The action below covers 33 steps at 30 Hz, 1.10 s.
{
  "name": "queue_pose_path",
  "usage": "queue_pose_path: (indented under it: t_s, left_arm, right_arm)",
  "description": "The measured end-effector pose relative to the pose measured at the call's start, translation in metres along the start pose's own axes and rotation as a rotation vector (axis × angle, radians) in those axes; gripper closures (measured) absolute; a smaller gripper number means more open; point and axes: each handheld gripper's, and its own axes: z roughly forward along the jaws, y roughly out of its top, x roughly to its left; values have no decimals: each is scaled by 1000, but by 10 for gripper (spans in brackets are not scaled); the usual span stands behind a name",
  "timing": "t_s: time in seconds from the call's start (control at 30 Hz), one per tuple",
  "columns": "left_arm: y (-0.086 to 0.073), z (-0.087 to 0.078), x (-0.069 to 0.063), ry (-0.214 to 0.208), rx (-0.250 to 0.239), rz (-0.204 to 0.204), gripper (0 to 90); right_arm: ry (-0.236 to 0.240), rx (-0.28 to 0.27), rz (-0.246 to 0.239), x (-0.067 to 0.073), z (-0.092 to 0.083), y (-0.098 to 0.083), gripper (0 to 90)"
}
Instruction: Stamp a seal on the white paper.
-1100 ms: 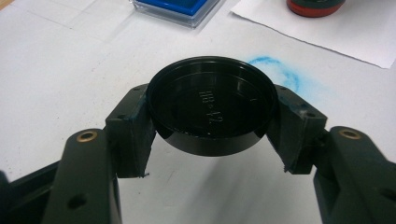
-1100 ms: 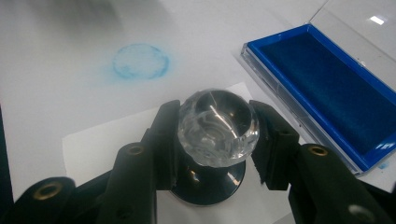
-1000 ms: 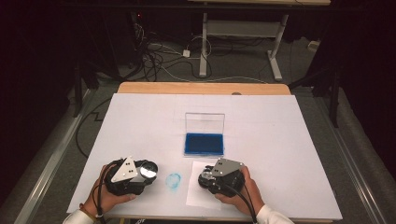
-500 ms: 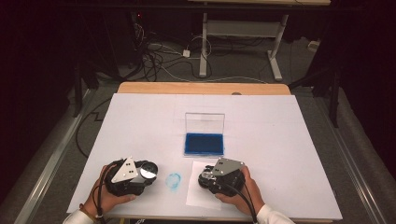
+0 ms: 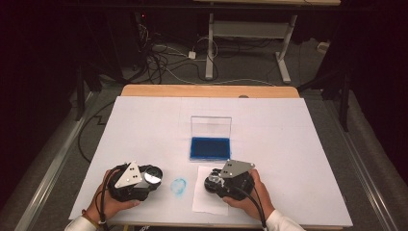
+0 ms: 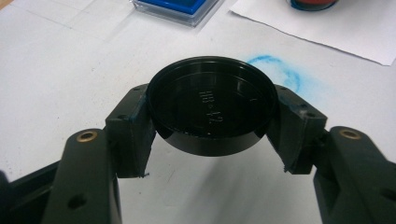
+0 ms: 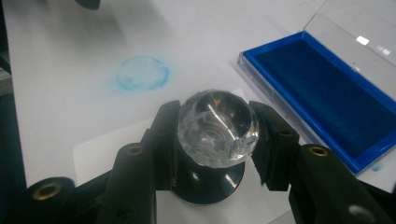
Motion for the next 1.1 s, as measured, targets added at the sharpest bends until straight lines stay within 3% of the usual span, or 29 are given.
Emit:
queue_pose_path:
  t_s: [0.63, 1.1]
  left_arm:
    - [0, 0, -1, 2, 3, 2, 364]
    - [-4, 1, -3, -3, 11, -7, 364]
  right_arm:
    - [-26, -70, -12, -5, -25, 10, 569]
    - [-60, -108, -4, -21, -42, 11, 570]
